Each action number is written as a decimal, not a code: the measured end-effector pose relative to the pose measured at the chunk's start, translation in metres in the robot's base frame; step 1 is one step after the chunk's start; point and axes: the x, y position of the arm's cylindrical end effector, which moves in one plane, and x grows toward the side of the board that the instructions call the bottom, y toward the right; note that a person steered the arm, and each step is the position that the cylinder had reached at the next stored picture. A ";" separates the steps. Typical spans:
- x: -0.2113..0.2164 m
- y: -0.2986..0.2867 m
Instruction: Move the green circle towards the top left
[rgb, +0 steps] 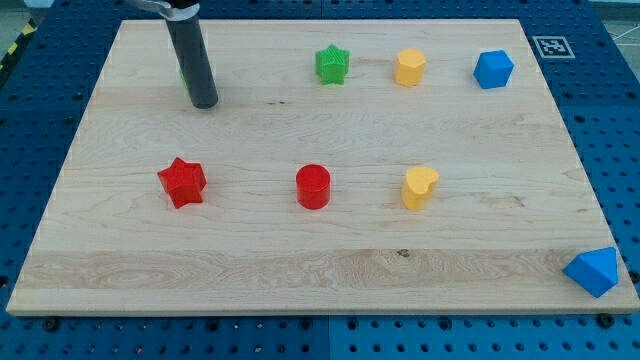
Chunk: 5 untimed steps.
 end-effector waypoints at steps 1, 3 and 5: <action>-0.010 -0.015; -0.045 -0.066; 0.021 0.005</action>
